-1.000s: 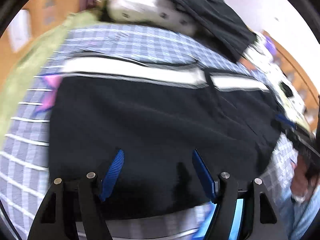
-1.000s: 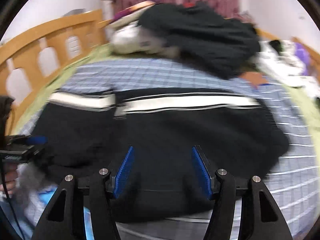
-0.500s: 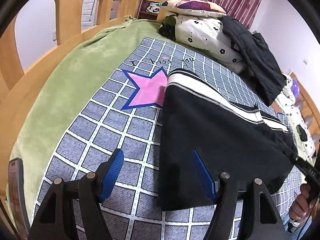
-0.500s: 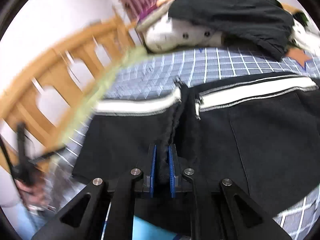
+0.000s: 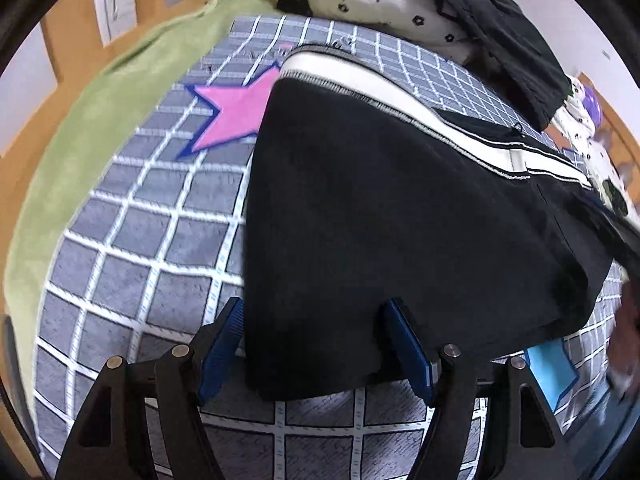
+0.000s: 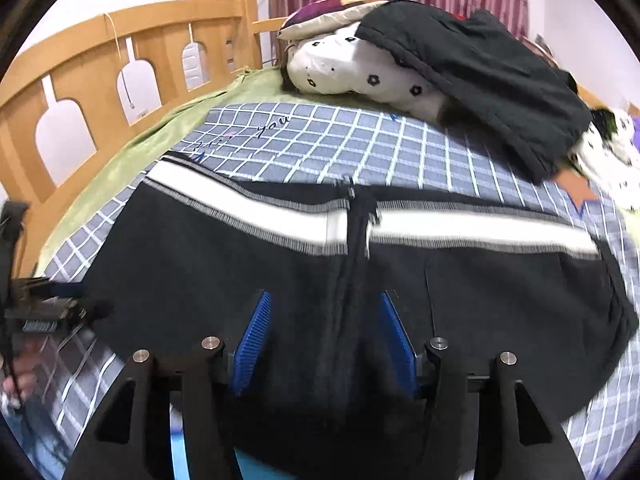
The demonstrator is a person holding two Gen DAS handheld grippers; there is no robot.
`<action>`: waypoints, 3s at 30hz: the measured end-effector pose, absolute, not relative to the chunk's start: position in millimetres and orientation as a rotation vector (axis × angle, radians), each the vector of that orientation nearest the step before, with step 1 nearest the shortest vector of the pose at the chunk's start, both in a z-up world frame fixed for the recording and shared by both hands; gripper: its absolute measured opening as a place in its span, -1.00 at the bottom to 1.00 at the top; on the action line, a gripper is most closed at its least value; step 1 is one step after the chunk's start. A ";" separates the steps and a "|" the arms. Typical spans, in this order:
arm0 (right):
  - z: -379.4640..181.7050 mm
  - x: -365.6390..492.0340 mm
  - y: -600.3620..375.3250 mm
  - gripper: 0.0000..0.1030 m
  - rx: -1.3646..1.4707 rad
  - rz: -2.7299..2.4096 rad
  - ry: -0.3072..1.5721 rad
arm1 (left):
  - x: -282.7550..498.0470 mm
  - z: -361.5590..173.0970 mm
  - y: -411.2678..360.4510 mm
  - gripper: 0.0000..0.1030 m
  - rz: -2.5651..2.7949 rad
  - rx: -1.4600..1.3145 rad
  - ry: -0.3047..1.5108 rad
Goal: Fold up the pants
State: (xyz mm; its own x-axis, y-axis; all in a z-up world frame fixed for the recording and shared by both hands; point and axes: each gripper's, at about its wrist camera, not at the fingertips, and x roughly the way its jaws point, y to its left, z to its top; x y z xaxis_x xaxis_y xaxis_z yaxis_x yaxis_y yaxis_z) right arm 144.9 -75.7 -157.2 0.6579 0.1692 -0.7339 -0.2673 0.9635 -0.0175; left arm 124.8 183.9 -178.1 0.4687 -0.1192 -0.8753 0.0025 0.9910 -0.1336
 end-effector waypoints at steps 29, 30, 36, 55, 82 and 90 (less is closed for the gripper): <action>-159.5 148.7 -122.0 0.06 -0.188 0.129 0.834 | 127.8 -199.8 208.1 0.24 -0.129 -0.393 0.990; -158.4 145.2 -131.9 0.06 -0.183 0.127 0.840 | 131.3 -199.8 205.8 0.10 -0.111 -0.385 0.987; -172.1 135.2 -195.1 0.06 -0.074 0.077 0.820 | 139.8 -199.6 193.6 -0.26 -0.036 -0.325 0.982; -177.9 132.5 -260.9 -0.33 0.049 0.020 0.850 | 125.3 -98.2 144.2 -0.68 -0.061 -0.198 0.742; -164.3 103.4 -347.4 -0.10 0.309 0.154 0.799 | 82.4 -112.8 -71.0 0.54 -0.455 0.003 0.754; -205.6 166.6 -289.5 0.05 0.407 0.310 1.035 | 50.6 -172.2 14.6 0.55 -0.219 -0.166 0.886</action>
